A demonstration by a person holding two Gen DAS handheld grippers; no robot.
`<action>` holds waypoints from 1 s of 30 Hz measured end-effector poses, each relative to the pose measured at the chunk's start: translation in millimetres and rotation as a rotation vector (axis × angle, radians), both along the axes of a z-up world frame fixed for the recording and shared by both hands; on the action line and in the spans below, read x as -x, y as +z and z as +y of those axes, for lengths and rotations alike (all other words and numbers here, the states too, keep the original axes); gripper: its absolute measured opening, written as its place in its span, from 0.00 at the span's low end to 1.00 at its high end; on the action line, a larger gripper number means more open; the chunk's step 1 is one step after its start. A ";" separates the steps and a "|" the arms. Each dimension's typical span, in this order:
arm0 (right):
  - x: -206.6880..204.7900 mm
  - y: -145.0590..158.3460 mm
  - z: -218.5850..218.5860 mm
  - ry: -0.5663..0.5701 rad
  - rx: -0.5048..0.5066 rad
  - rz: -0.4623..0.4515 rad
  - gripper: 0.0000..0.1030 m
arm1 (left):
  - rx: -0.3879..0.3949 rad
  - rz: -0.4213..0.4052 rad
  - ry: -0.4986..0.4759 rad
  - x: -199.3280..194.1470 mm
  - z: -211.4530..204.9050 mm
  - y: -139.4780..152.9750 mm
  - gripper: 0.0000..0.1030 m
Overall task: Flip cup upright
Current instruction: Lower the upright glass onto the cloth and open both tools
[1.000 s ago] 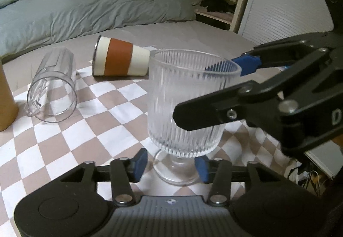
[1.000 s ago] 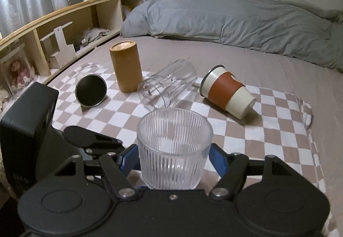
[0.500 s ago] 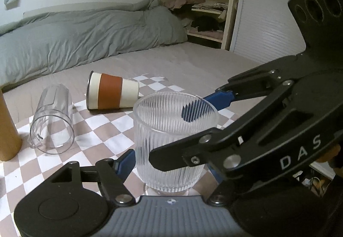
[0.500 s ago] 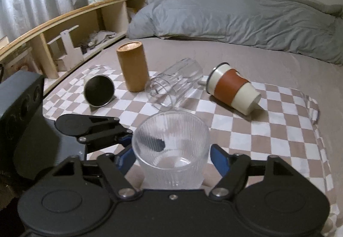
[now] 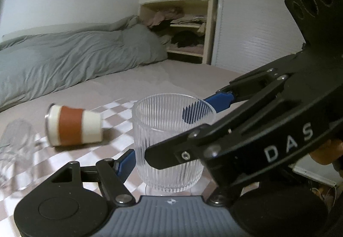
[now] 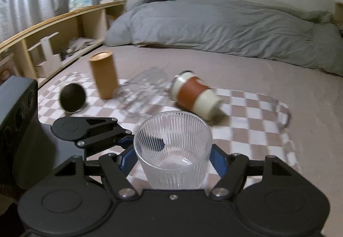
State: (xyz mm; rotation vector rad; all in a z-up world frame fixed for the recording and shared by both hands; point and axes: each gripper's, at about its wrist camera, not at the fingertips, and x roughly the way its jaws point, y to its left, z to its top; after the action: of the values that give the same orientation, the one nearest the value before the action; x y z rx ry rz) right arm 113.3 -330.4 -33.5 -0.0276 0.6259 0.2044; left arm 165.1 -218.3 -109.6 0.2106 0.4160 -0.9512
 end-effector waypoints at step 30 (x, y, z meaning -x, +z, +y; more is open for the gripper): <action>-1.0 -3.2 -49.8 -0.209 -0.034 -0.036 0.99 | 0.001 0.002 0.038 0.3 -25.8 3.4 0.89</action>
State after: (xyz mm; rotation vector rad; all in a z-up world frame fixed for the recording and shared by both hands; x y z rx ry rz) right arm 114.4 -380.1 -36.7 0.0663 0.5854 0.0124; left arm 164.8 -244.1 -106.2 0.1997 0.4202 -0.9146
